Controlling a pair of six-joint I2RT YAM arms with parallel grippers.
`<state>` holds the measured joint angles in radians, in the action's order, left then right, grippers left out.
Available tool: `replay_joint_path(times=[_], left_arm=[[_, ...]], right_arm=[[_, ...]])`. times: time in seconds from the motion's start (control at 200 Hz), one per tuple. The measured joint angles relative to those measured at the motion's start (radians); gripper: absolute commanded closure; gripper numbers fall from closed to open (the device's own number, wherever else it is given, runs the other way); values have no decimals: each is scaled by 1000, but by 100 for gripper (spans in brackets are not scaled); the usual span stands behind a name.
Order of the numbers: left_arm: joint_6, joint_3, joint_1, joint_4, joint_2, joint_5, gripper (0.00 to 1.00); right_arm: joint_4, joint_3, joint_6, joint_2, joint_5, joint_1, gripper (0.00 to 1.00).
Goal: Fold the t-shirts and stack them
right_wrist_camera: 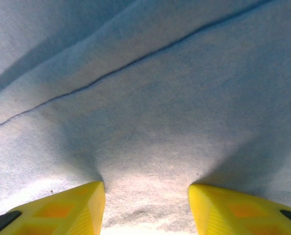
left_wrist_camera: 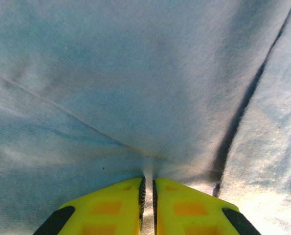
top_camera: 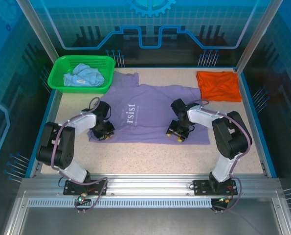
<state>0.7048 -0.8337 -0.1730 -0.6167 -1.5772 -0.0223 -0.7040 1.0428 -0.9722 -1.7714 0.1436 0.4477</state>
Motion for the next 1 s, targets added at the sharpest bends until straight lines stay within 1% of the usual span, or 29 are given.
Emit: replay_joint_path(times=[0.145,0.215,0.285,0.33,0.405,0.445,0.555,0.64,0.745,0.875,0.995], left_arm=[[8,105,0,-84,148,0,80],[23,146,0,-132,238,-1,78],[43,169,-7,-171,317,-2,78],[58,171,-13,-193,349,-5,77],[84,171,-15,-209,378,-17,77],[88,171,-15,-216,384,-23,79],[91,126,-15,-244,372,-36,87],[79,42,-15,-242,328,-37,88],[74,-27,-15,-183,244,-39,89],[74,-37,-15,-116,110,-41,93],[82,-1,-15,-50,18,-46,93]], right_arm=[[6,-84,0,66,16,37,45],[8,-129,-4,102,22,66,44],[6,-162,-9,128,28,97,43],[3,-177,-16,136,35,118,42],[-11,-185,-22,136,45,146,38],[-14,-183,-25,135,46,150,38],[-43,-148,-18,121,43,153,37],[-83,-114,-4,105,13,161,36],[-116,-91,12,105,-42,170,36],[-119,-86,28,121,-78,176,36],[-111,-86,39,128,-90,181,35]])
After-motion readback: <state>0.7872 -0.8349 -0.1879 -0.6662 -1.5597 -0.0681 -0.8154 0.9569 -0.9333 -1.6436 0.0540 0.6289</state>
